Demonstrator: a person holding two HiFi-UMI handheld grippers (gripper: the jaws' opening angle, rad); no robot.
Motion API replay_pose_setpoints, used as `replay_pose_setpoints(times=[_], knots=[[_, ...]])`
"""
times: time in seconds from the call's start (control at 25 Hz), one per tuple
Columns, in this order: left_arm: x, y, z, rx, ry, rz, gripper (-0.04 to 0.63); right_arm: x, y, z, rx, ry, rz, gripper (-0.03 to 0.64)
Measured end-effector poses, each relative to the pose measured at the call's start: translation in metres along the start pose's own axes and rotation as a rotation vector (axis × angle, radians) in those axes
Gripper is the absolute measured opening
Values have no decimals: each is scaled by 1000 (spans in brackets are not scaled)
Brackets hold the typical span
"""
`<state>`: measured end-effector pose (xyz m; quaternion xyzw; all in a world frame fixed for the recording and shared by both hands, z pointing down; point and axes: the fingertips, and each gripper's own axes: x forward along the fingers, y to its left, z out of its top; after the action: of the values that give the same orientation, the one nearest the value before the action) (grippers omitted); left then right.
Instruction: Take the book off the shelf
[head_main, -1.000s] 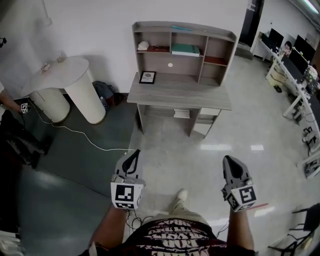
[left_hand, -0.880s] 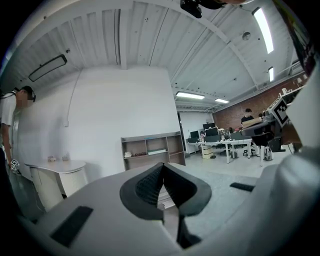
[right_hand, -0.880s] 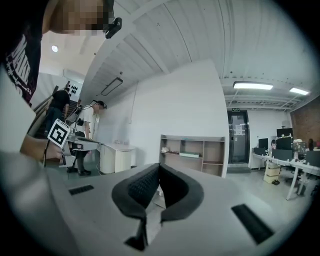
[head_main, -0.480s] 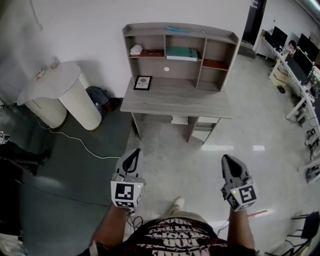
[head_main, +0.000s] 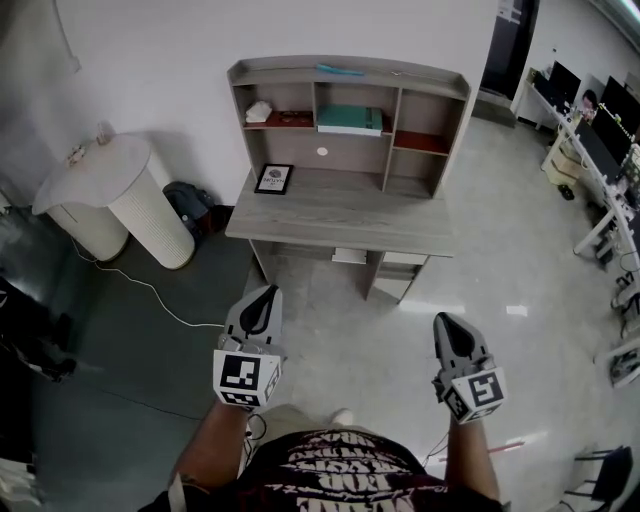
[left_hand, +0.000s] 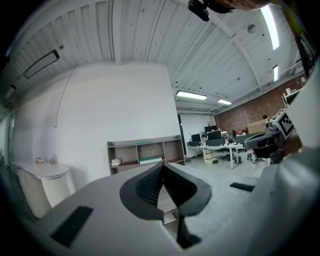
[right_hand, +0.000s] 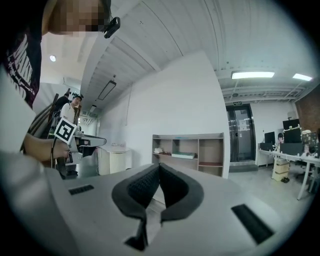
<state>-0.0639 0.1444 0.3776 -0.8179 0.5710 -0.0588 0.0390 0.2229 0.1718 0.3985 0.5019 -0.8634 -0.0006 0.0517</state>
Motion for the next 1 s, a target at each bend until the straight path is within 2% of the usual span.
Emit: replay_pose_setpoints(times=[0.16,0.4,0.68,1.0], knots=[[-2,-2,3,24,3,13,6,2,-5,-4,3,-2,23,5],[-4,9,-3,-13,18,51,6,12,-7,-3,16,-10,52,5],[11,3,-8,-20,11,33,6,21,-22,-10,25,-9,41,5],[36,20,-19,-28,32,51,6,52,-27,-11,5,14,62,5]])
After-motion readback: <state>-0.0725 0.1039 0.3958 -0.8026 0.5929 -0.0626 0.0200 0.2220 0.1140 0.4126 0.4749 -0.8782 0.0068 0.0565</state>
